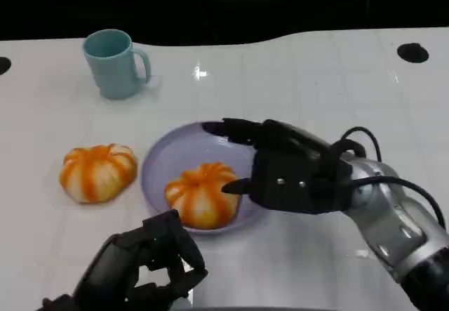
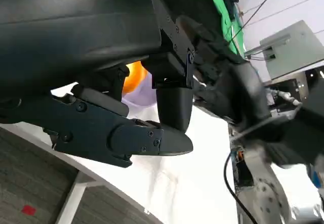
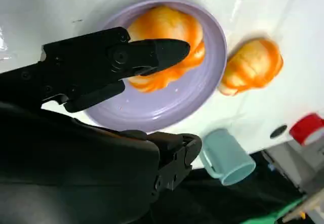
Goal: Grasp the bread from the table and place it into the plate.
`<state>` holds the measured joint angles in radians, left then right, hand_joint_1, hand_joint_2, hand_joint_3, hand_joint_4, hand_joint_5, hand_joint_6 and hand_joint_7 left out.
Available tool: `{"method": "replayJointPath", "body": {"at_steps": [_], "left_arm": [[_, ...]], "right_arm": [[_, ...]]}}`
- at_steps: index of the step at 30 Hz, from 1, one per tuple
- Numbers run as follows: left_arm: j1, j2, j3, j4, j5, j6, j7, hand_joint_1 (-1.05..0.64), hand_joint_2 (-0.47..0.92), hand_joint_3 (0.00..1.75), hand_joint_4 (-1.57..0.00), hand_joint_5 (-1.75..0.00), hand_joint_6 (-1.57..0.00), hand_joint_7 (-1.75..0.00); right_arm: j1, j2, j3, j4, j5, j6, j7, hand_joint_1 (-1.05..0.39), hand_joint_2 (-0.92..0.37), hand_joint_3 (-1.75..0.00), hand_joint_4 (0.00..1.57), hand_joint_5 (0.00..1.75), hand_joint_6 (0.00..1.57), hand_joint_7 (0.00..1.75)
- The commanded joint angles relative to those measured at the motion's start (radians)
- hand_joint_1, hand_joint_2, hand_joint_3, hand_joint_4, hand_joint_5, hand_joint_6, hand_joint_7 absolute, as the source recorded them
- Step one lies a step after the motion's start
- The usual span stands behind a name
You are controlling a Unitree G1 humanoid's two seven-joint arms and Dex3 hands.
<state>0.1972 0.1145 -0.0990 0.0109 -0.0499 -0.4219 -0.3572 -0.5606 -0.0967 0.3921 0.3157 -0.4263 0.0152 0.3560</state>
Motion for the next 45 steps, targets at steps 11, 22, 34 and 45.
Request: {"method": "replayJointPath", "body": {"at_steps": [11, 22, 34, 45], "left_arm": [[-0.007, 0.014, 0.003, 0.011, -0.006, 0.000, 0.003, -0.54, 0.92, 0.32, -0.70, -1.75, -0.60, -1.54], [-0.009, 0.017, 0.005, 0.014, -0.008, -0.001, 0.001, -0.55, 0.92, 0.32, -0.70, -1.75, -0.60, -1.54], [-0.011, 0.018, 0.007, 0.021, -0.008, -0.005, 0.000, -0.55, 0.92, 0.32, -0.69, -1.75, -0.60, -1.52], [-0.010, 0.021, 0.010, 0.017, -0.008, 0.006, 0.002, -0.56, 0.92, 0.31, -0.69, -1.75, -0.61, -1.51]], "right_arm": [[0.277, -0.151, -0.120, -0.311, 0.096, -0.092, -0.019, -0.50, -0.92, -0.21, 0.22, 0.71, 0.44, 0.12], [0.458, -0.147, -0.232, -0.334, 0.247, -0.316, -0.095, 0.00, -0.58, -0.93, 0.60, 1.44, 0.67, 1.03], [0.585, -0.194, -0.274, -0.414, 0.225, -0.354, -0.108, 0.01, -0.45, -1.25, 0.65, 1.75, 0.60, 1.49], [0.662, -0.196, -0.298, -0.373, 0.159, -0.491, -0.199, 0.00, -0.36, -1.32, 0.69, 1.75, 0.58, 1.54]]}}
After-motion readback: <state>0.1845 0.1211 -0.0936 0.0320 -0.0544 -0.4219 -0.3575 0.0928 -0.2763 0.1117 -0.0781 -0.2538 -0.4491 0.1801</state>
